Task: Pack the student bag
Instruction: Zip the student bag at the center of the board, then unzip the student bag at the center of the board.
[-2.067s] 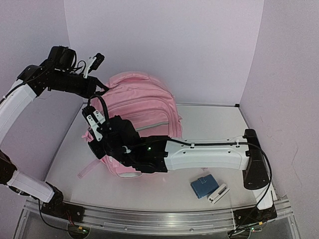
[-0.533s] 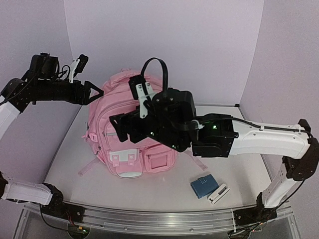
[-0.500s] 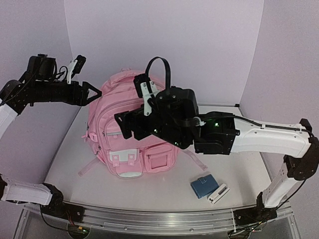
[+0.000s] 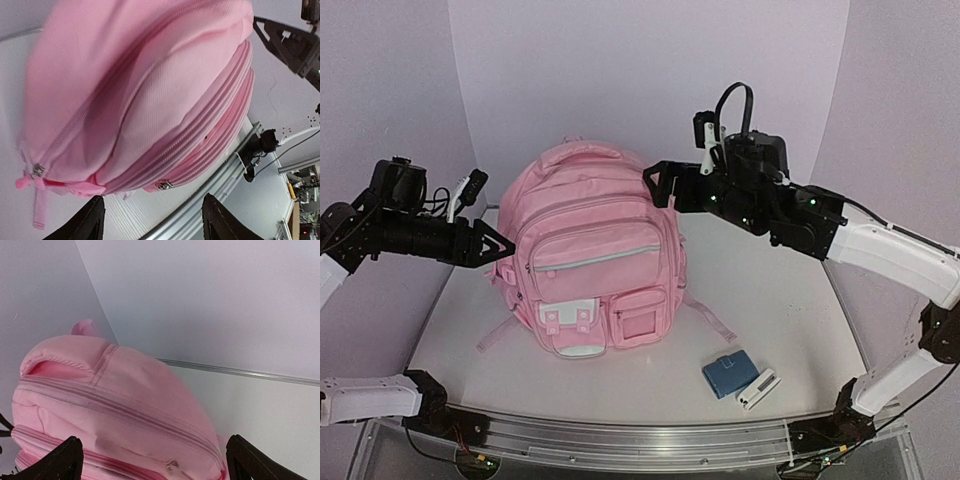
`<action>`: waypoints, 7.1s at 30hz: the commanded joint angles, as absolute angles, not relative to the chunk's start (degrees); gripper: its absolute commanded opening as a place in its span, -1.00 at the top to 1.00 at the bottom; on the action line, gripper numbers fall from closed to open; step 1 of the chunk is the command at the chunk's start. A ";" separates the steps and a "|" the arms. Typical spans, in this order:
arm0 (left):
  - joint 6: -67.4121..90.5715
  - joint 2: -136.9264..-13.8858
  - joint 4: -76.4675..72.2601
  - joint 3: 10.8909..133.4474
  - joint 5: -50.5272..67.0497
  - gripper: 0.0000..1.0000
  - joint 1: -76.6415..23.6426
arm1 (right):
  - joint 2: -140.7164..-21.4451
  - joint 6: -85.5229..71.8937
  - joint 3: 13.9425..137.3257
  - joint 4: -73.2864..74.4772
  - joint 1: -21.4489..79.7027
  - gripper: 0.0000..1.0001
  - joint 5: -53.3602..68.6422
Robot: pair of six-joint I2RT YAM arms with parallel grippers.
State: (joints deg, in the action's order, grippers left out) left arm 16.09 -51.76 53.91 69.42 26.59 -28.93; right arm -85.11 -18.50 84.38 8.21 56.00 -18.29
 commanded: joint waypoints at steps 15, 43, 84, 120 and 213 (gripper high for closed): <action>19.49 -44.35 37.24 53.15 34.75 0.24 -29.47 | -82.43 -26.10 71.40 -1.42 41.05 -0.97 4.24; 14.89 -48.84 33.78 55.63 35.06 0.91 -29.74 | -77.61 -27.07 65.63 -5.24 40.87 -0.97 6.76; -5.74 -68.81 62.38 94.11 29.67 1.00 -29.75 | -75.40 -12.77 63.99 -7.65 47.89 -0.46 23.61; -12.22 -84.57 59.33 110.75 30.57 1.00 -33.29 | -86.09 -7.41 66.71 -9.11 51.31 1.00 23.74; 53.26 -65.04 8.56 66.79 7.40 1.00 -39.90 | -81.47 -12.88 59.67 -19.96 54.18 1.00 2.81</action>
